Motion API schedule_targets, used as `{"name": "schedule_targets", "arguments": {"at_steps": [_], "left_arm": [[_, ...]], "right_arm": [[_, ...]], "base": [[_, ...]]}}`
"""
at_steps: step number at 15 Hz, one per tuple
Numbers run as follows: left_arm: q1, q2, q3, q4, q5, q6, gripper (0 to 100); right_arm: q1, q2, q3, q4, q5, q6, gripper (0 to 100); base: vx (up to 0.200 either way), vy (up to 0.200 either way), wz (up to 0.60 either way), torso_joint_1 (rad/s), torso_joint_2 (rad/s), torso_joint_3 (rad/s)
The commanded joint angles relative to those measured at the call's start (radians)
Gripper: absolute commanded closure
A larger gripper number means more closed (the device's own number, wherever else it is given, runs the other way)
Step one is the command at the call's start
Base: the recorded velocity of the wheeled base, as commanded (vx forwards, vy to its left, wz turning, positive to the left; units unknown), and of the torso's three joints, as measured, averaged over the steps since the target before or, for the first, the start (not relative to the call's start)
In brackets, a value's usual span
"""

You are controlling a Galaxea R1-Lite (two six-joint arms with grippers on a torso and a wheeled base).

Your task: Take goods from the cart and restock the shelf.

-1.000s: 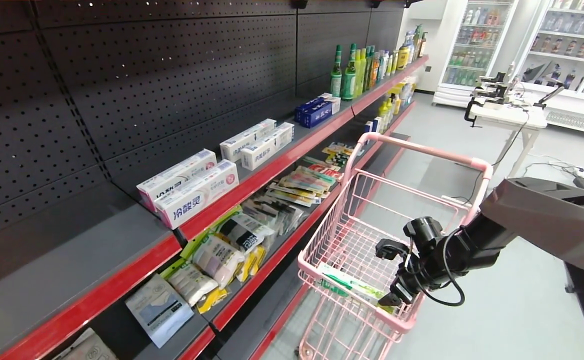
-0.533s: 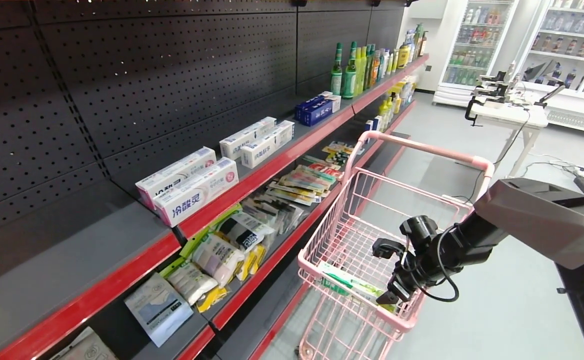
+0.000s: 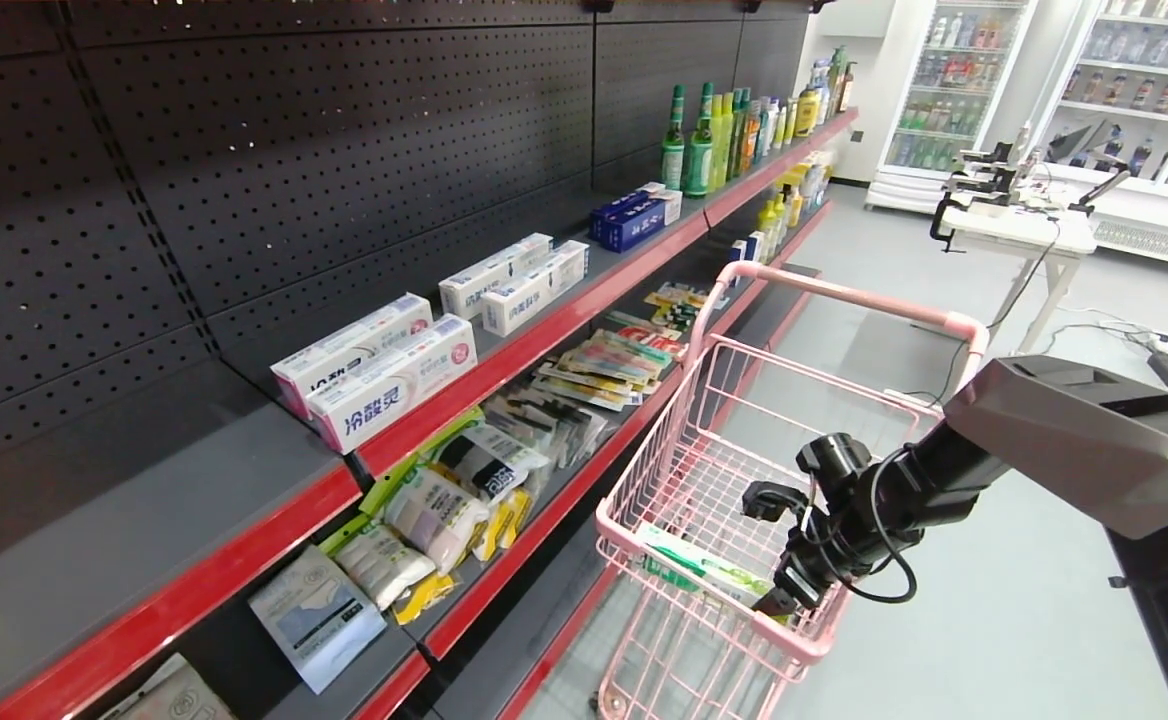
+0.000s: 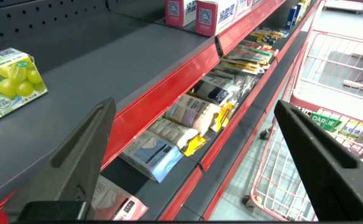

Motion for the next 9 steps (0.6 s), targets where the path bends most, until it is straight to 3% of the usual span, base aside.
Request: {"name": "schedule_targets", "arguments": {"at_steps": [1,7,9], "left_arm": [[0.000,0.000,0.000,0.000,0.000,0.000,0],[0.000,0.000,0.000,0.000,0.000,0.000,0],[0.000,0.000,0.000,0.000,0.000,0.000,0]], "right_arm": [[0.001,-0.002,-0.015,0.001,-0.002,-0.002,0],[0.001,-0.004,-0.044,0.001,0.000,0.000,0],[0.006,-0.002,-0.047,0.001,0.001,0.000,0]], "base": [[0.000,0.000,0.00,0.000,0.00,0.000],[0.000,0.000,0.00,-0.142,0.34,0.194],[0.000,0.000,0.00,-0.029,0.10,0.058]]}}
